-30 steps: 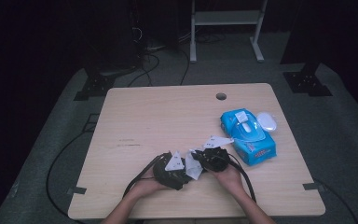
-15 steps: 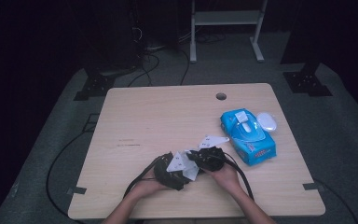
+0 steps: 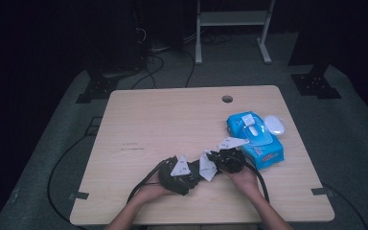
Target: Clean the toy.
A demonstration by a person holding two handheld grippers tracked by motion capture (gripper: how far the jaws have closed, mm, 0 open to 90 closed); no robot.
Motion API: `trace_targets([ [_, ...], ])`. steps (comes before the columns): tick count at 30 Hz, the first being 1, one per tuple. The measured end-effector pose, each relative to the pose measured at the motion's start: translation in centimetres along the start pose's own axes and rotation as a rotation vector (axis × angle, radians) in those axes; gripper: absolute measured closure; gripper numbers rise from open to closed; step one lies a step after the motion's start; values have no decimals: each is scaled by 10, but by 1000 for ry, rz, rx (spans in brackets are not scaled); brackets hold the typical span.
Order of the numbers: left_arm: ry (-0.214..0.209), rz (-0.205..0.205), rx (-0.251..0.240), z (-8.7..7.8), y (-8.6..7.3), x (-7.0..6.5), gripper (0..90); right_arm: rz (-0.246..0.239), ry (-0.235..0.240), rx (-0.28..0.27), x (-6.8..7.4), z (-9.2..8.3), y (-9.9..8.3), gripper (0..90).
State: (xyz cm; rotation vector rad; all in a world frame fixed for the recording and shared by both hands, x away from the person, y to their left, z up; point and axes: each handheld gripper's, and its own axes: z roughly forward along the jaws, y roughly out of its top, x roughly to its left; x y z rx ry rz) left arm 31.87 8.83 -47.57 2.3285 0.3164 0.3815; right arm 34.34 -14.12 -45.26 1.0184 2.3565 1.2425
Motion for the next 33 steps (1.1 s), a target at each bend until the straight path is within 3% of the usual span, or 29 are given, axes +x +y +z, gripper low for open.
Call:
trace_targets([
  [2, -3, -6, 0, 0, 0, 0, 242, 11, 21, -8, 4, 1, 0, 813],
  [5, 1, -7, 0, 0, 0, -1, 242, -14, 59, -11, 13, 4, 3, 814],
  [7, 0, -4, 0, 0, 0, 0, 242, -45, 42, -7, 16, 5, 4, 814],
  [12, -9, -28, -13, -2, 0, 1, 242, -35, -22, 7, 1, 0, -2, 813],
  [14, -9, -24, -14, -2, 0, 0, 242, 10, -15, 6, -5, -4, -6, 814],
  [19, 3, -2, -1, -2, 0, -1, 242, -47, -28, 14, 4, -4, -4, 814],
  [21, -4, -8, -3, -2, 0, 0, 242, -40, -32, 17, 1, -5, -4, 814],
  [25, -10, -23, -12, -3, 0, 1, 242, -34, -111, 38, -6, -9, -9, 814],
  [30, 6, 17, 11, -2, 0, 0, 242, -23, -75, 28, -2, -9, -8, 813],
  [31, 9, 22, 16, -2, 0, 0, 242, -27, -37, 17, 1, -8, -7, 813],
  [33, 11, 17, 12, -3, -1, 0, 242, -57, -41, 20, 7, -6, -4, 813],
])
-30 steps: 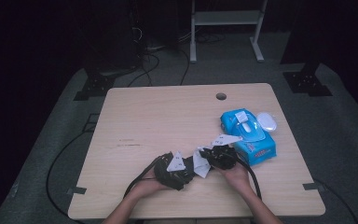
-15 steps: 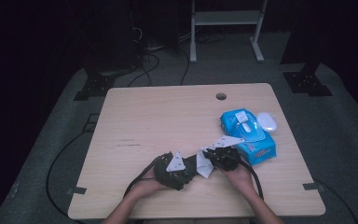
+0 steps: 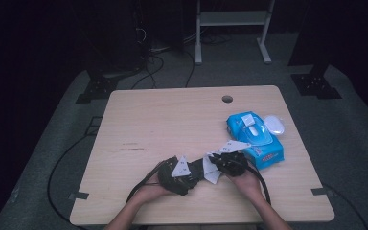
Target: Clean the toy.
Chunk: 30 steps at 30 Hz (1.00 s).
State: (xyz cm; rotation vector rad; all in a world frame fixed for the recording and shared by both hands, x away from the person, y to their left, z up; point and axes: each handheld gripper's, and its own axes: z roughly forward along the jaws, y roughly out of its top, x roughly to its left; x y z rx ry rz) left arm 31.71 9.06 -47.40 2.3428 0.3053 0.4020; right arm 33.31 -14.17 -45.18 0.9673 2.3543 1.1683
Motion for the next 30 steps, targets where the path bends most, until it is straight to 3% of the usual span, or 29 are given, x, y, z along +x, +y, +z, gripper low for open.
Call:
trace_targets([
  [2, -2, -4, -4, -1, 0, 1, 243, 3, -4, 3, -2, 1, 1, 813],
  [6, -18, -35, -21, -1, -1, 2, 242, 51, -54, 21, -13, -2, -4, 814],
  [12, -28, -45, -28, -1, -2, 4, 242, 61, -69, 37, -19, -2, -6, 813],
  [14, -45, -76, -46, -2, -3, 7, 242, 75, -70, 48, -20, -3, -7, 813],
  [17, -45, -71, -43, -3, -4, 7, 242, 84, -51, 54, -20, -6, -11, 812],
  [24, -49, -65, -37, -5, -5, 7, 242, 29, 9, 83, -8, -17, -16, 811],
  [30, -55, -57, -30, -5, -6, 7, 242, 21, 50, 85, -3, -23, -21, 810],
])
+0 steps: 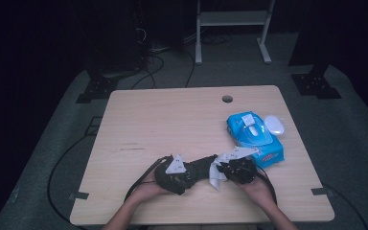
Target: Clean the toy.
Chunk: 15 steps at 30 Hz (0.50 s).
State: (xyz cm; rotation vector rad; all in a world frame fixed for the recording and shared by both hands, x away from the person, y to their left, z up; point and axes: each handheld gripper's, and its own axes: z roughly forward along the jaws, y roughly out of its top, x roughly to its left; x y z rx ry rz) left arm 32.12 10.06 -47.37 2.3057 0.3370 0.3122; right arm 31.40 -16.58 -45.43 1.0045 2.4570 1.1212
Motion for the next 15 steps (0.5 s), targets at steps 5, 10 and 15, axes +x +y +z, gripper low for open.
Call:
trace_targets([
  [5, -2, 18, 9, 3, 1, -1, 242, -20, 3, -25, 5, 9, 16, 808],
  [10, -6, 12, -3, 1, 1, -1, 243, -69, -23, -33, 11, 31, 39, 809],
  [15, -12, 5, -5, 0, 0, 1, 243, -35, -99, -15, -7, 25, 31, 808],
])
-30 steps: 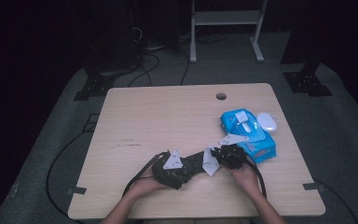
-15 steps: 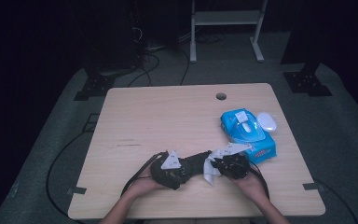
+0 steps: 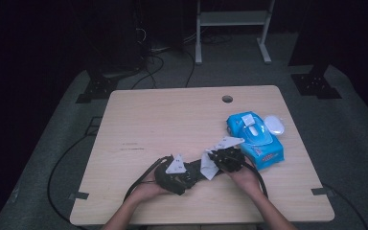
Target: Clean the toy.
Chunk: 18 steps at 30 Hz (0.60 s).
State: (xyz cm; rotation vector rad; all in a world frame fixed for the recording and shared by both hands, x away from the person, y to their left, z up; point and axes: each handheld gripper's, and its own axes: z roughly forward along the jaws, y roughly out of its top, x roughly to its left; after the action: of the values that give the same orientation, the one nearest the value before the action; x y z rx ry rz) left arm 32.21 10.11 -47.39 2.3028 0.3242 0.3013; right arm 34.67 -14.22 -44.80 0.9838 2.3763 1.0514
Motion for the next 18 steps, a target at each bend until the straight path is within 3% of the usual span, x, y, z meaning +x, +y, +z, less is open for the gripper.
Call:
trace_targets([
  [2, -2, -1, -2, 0, 0, 0, 243, 52, 9, -1, -9, -6, -11, 808],
  [4, -2, -9, -4, 0, 0, 1, 242, 64, 20, -9, -9, -10, -18, 809],
  [6, -2, -11, 2, 0, 1, 0, 242, 47, 28, -13, -3, -14, -22, 810],
  [8, 2, -4, 14, 1, 1, 0, 242, 31, 71, -15, 3, -17, -21, 809],
  [10, 3, -5, 13, 1, 0, 0, 243, -39, 62, -10, 13, -19, -20, 809],
  [11, 3, -6, 12, 1, 1, 0, 242, -49, 57, -7, 14, -19, -20, 809],
  [15, -6, -19, -4, 0, 1, 2, 243, 19, 56, 5, 3, -18, -25, 810],
  [18, -3, -22, -4, 1, 2, 3, 243, -13, 67, -13, 15, -16, -19, 813],
])
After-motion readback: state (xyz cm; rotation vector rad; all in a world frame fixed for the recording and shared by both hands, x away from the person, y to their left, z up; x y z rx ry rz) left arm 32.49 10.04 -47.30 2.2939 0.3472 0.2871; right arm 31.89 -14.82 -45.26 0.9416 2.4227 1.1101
